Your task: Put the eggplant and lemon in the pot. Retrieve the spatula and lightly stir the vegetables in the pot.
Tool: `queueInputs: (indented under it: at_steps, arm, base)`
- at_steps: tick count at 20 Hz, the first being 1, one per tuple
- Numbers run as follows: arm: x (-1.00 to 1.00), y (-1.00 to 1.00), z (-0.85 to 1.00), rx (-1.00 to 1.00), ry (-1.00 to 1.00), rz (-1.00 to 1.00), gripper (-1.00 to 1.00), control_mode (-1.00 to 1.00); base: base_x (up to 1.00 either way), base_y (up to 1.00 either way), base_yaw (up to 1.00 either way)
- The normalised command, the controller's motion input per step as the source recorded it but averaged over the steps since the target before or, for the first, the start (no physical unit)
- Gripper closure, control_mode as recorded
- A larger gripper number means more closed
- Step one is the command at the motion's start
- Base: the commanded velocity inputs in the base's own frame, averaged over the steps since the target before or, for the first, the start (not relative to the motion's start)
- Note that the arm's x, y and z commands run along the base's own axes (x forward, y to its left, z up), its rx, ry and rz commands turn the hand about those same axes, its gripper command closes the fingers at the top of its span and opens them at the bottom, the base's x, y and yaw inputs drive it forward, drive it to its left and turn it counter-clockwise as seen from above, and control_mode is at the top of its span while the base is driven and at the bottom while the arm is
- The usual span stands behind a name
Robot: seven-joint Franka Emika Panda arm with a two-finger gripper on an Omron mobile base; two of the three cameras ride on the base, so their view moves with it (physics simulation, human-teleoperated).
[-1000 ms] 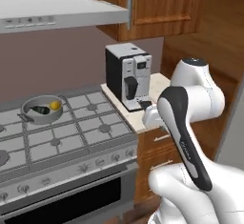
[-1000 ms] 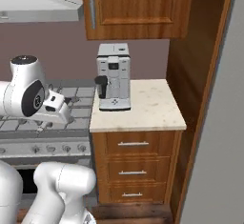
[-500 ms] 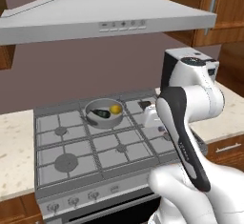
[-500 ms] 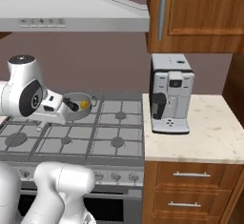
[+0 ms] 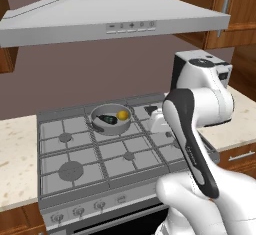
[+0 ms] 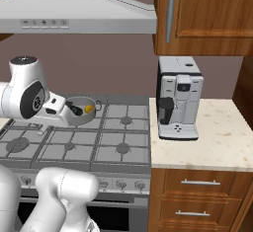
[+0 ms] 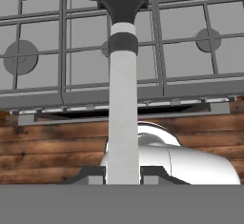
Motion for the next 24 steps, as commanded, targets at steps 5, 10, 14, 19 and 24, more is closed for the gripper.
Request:
queueInputs:
  at_steps: [5, 10, 14, 19, 24]
  arm:
    - [0.00, 0.00, 0.00, 0.00, 0.00, 0.00, 1.00, 1.00]
    - [0.00, 0.00, 0.00, 0.00, 0.00, 0.00, 1.00, 1.00]
    - [0.92, 0.00, 0.02, 0.00, 0.14, 0.01, 1.00, -1.00]
    - [0.95, 0.05, 0.17, -0.05, 0.24, 0.09, 1.00, -1.00]
    - [0.61, 0.16, -0.07, -0.14, 0.15, 0.18, 1.00, -1.00]
  base:
    - [0.00, 0.00, 0.00]
    - [0.01, 0.00, 0.00]
    - [0.00, 0.00, 0.00]
    - [0.00, 0.00, 0.00]
    - [0.00, 0.00, 0.00]
